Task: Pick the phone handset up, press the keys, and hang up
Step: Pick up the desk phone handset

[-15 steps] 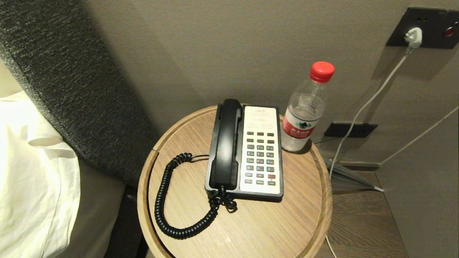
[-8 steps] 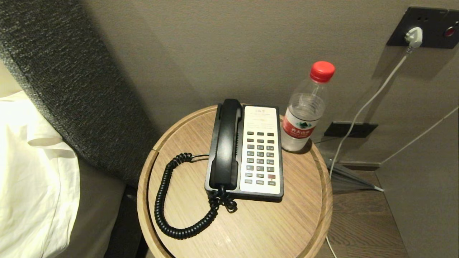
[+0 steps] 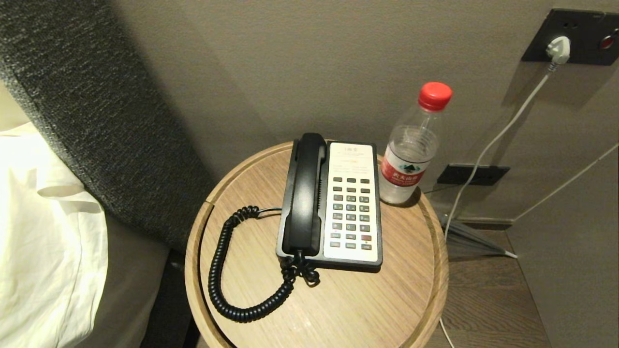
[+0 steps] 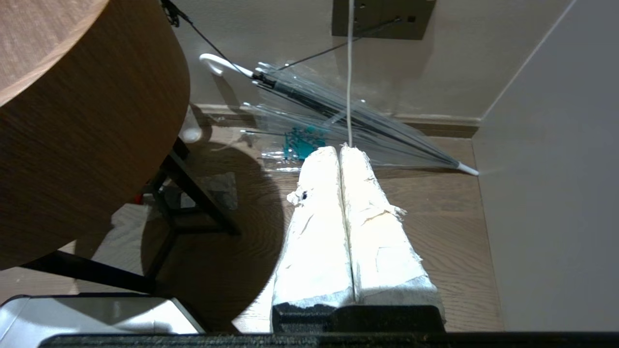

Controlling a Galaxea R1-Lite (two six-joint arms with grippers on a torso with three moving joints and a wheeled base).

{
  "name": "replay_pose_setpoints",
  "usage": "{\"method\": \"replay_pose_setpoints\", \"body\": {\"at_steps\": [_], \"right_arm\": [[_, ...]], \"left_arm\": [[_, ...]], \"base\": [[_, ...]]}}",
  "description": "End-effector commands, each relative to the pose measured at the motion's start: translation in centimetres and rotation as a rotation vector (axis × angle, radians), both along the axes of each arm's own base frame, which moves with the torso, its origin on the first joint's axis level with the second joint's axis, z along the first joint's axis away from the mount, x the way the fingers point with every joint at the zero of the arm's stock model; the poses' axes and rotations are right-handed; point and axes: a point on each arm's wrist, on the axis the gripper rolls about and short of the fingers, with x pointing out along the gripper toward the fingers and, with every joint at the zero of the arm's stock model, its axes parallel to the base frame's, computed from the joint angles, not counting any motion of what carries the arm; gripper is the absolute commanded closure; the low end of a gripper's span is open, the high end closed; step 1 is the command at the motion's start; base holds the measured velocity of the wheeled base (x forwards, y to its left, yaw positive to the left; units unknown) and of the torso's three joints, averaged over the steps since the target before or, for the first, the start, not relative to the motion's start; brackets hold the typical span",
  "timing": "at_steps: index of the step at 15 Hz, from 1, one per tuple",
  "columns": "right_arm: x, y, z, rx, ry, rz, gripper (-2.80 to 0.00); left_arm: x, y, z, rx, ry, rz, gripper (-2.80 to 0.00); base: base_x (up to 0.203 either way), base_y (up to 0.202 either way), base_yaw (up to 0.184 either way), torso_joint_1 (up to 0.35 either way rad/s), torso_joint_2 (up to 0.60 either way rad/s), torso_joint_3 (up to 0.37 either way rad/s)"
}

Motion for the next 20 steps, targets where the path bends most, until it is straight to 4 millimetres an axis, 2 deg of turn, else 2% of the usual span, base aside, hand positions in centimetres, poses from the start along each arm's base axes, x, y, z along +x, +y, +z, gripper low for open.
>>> {"method": "replay_pose_setpoints", "body": {"at_steps": [1, 3, 4, 9, 17, 20], "right_arm": [[0.0, 0.0, 0.0, -0.001, 0.001, 0.002, 0.00], [0.0, 0.0, 0.0, -0.001, 0.001, 0.000, 0.00], [0.0, 0.0, 0.0, 0.001, 0.001, 0.000, 0.00], [0.0, 0.0, 0.0, 0.000, 0.001, 0.001, 0.00], [0.0, 0.0, 0.0, -0.001, 0.001, 0.000, 0.00], [0.0, 0.0, 0.0, 0.001, 0.001, 0.000, 0.00]], "left_arm": [[6.0, -0.2, 4.8, -0.058, 0.202, -0.070, 0.00], [9.1, -0.4, 7.0, -0.129, 0.278, -0.103, 0.00], [10.1, -0.5, 7.7, -0.160, 0.301, -0.121, 0.00], [12.7, -1.1, 7.3, -0.241, 0.425, -0.146, 0.00], [16.4, -2.9, 6.1, -0.211, 0.539, -0.237, 0.00], [18.9, -3.9, 7.0, -0.203, 0.547, -0.258, 0.00]], "base": [[0.000, 0.000, 0.000, 0.000, 0.00, 0.000], [0.000, 0.000, 0.000, 0.000, 0.00, 0.000], [0.000, 0.000, 0.000, 0.000, 0.00, 0.000], [0.000, 0.000, 0.000, 0.000, 0.00, 0.000], [0.000, 0.000, 0.000, 0.000, 0.00, 0.000], [0.000, 0.000, 0.000, 0.000, 0.00, 0.000]]}}
